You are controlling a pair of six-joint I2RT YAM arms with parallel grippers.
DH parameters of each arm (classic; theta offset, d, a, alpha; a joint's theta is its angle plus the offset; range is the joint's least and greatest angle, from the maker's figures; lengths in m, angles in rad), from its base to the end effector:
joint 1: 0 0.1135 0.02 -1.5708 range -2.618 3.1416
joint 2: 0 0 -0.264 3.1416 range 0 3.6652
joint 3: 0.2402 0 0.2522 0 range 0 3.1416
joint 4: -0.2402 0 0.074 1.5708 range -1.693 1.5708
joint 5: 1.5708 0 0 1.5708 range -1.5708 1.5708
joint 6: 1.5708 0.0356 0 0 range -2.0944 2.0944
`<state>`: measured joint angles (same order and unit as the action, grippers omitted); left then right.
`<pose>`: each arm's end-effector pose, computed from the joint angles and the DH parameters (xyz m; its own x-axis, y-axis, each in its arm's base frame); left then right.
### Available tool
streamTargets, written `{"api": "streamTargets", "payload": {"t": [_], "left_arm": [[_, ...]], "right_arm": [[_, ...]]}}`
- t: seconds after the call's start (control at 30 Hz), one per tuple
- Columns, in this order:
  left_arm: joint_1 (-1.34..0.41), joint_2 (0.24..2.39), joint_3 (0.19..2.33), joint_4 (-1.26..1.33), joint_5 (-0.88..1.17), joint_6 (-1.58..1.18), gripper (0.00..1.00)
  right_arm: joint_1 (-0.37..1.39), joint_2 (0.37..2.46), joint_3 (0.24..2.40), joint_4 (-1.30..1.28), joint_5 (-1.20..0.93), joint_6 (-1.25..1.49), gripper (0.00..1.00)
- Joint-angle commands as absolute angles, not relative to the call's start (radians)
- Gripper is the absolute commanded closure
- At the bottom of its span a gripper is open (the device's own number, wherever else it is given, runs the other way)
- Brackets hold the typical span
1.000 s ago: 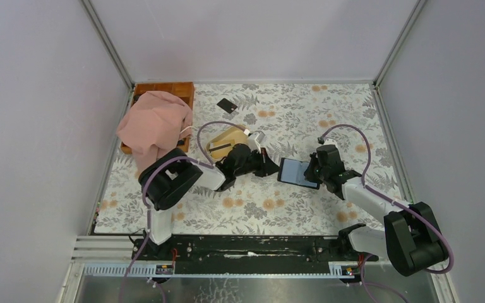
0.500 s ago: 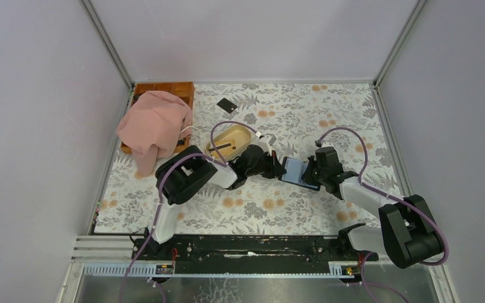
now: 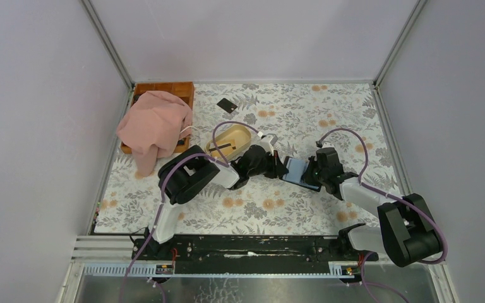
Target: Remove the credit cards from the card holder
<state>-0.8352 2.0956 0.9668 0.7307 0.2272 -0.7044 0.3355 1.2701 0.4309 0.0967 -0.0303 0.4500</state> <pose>0.2702 -0.3105 0.1041 -0.7562 -0.1047 -0.6459 0.4882 0.5670 -0.6635 0.2176 0.0770 0.1494 -0.7272 0.2069 -0.6545 -0.0376 0.9401 0.3389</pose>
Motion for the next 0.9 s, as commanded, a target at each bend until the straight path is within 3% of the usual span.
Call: {"api": "streamTargets", "payload": {"t": [0.0, 0.87], "left_arm": [[-0.878, 2.142, 0.987, 0.784, 0.302, -0.752, 0.95], [-0.944, 2.204, 1.034, 1.076, 0.531, -1.023, 0.96]], "right_arm": [[0.334, 1.291, 0.417, 0.146, -0.065, 0.463, 1.0], [0.318, 1.319, 0.414, 0.175, -0.093, 0.464, 1.0]]}}
